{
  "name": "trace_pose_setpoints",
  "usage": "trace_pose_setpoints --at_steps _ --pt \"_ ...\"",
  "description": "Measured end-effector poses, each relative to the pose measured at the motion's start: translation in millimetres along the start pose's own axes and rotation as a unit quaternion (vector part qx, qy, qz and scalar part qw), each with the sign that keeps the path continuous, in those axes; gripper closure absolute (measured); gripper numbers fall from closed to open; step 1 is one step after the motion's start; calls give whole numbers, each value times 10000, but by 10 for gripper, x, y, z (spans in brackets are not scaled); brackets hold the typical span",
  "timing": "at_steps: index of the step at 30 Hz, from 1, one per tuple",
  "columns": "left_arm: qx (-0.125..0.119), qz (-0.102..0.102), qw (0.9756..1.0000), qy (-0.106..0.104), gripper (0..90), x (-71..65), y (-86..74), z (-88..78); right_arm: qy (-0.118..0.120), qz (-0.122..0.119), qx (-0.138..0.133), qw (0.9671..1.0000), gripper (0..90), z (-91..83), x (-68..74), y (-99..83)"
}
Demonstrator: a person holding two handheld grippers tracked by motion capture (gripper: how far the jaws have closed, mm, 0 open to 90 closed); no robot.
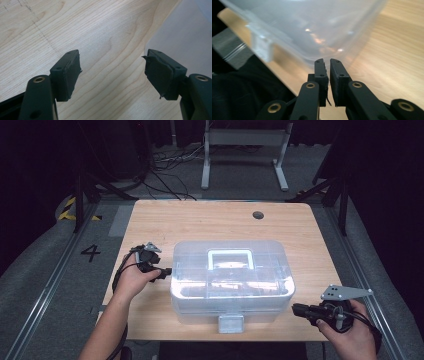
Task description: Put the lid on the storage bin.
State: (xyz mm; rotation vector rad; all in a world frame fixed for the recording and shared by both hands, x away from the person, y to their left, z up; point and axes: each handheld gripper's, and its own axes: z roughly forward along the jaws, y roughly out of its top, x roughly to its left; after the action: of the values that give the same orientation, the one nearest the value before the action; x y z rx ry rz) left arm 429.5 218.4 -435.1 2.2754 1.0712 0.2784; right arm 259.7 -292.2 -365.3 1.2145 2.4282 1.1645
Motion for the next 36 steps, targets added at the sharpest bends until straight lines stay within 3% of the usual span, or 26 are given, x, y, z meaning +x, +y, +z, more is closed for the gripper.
trace_pose_setpoints --at_steps 4,8,18,19,24,29,32,36 --pt "22 -21 10000 7 292 -12 -5 15 -244 -24 -209 9995 801 55 -148 -16" --pt "23 -81 9999 54 292 8 -39 14 -556 -157 -415 9975 741 151 -407 -8" --pt "51 -219 9996 192 286 67 -178 -46 -836 -294 -722 9934 575 283 -782 69" --pt "39 -212 9995 238 277 77 -193 -57 -891 -336 -843 9919 536 314 -855 93" --pt "93 -322 9990 292 261 94 -291 -117 -954 -600 -936 9892 449 392 -1039 146" --pt "84 -362 9989 297 242 124 -404 -178 -834 -469 -883 9915 408 539 -1312 167" --pt "114 -379 9987 321 231 136 -437 -182 -825 -412 -709 9932 396 621 -1428 170" --pt "227 -297 9986 378 219 166 -470 -167 -771 -293 -707 9941 377 681 -1515 162"
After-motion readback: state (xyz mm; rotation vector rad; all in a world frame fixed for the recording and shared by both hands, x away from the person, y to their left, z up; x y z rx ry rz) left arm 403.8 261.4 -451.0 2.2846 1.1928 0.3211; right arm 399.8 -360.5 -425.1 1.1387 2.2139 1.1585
